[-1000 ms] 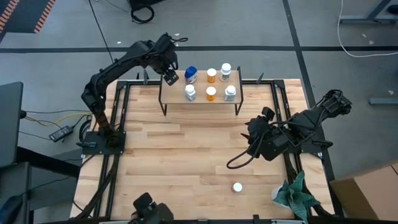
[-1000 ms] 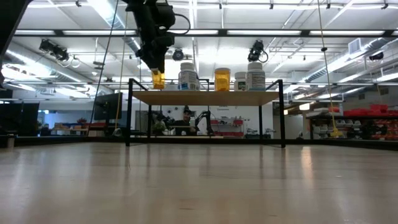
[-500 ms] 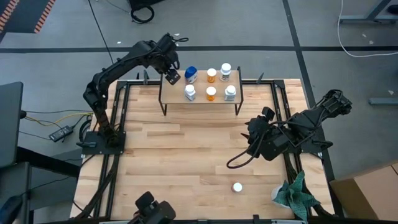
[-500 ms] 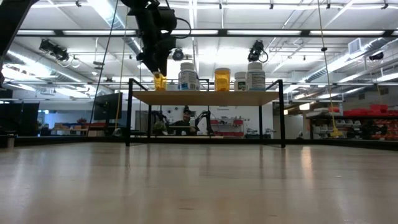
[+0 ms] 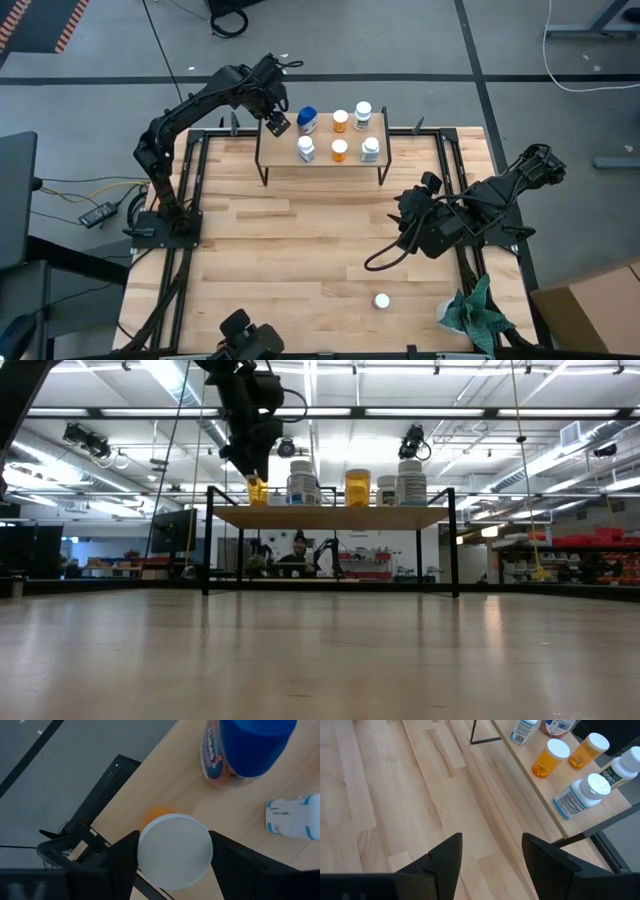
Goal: Pick and place medicine bottles onto shelf by color
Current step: Put the orange medicine bottle onto the shelf
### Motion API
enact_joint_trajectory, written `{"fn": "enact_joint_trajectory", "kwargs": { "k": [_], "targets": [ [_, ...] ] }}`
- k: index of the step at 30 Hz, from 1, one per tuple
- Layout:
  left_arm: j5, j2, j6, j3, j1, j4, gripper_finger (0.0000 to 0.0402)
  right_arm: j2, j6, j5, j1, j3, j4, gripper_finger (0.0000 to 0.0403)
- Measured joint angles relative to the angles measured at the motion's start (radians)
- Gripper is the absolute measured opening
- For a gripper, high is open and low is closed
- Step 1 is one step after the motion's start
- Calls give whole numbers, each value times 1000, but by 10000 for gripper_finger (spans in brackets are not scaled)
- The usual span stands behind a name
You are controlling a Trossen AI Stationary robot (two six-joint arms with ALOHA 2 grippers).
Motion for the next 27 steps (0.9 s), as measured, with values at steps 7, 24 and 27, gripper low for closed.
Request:
{"fn": "enact_joint_trajectory", "kwargs": {
  "k": [7,24,27],
  "targets": [
    [0,0,0,0,-1,3,233,0,3,0,0,0,0,214],
    [5,38,0,1,-12,0,238,0,10,0,0,0,1,214],
    [5,40,2,1,-13,-1,236,0,33,-1,1,0,2,214]
  ]
}}
